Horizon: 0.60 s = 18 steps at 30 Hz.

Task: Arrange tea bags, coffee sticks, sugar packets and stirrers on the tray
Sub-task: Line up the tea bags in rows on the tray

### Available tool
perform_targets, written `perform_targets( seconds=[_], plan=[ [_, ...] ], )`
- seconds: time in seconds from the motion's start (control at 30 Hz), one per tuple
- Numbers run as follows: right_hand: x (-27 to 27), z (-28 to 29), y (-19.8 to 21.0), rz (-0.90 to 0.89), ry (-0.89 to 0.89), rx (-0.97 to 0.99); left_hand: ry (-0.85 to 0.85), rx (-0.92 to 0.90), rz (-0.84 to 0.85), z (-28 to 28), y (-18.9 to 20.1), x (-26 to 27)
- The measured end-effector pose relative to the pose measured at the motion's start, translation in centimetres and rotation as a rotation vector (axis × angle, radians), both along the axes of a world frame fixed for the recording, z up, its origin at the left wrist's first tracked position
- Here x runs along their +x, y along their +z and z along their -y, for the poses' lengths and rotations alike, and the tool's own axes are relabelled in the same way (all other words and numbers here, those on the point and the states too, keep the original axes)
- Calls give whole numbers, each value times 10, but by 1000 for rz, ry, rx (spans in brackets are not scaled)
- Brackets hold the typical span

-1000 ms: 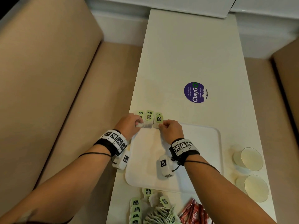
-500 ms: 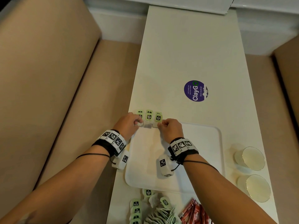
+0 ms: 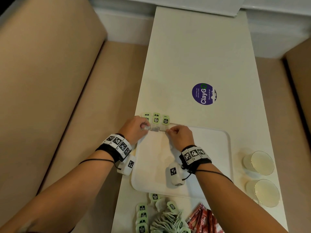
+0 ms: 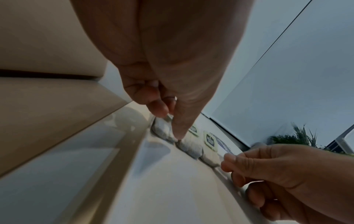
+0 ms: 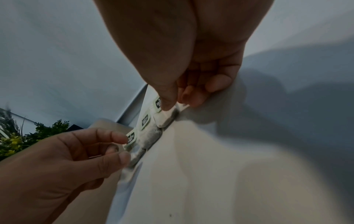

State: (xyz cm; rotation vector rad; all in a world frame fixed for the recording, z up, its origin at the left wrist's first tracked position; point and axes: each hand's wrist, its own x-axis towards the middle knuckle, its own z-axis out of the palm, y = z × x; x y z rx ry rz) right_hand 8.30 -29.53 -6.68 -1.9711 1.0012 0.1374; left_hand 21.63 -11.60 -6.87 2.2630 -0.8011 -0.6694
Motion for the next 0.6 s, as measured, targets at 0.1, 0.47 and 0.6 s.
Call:
perform_targets(
  seconds=[0.1,0.47,0.6],
  plan=[
    [-19,-3,7,5,69,-32,-3,-23,-7,-7,5,-7],
    [-114,-36,37,-16,499,-30,-178,98,-126,-46,25,-82],
    [-145,-47,42,-68,590,-29,-301,224,-131,-60,27,-114]
  ],
)
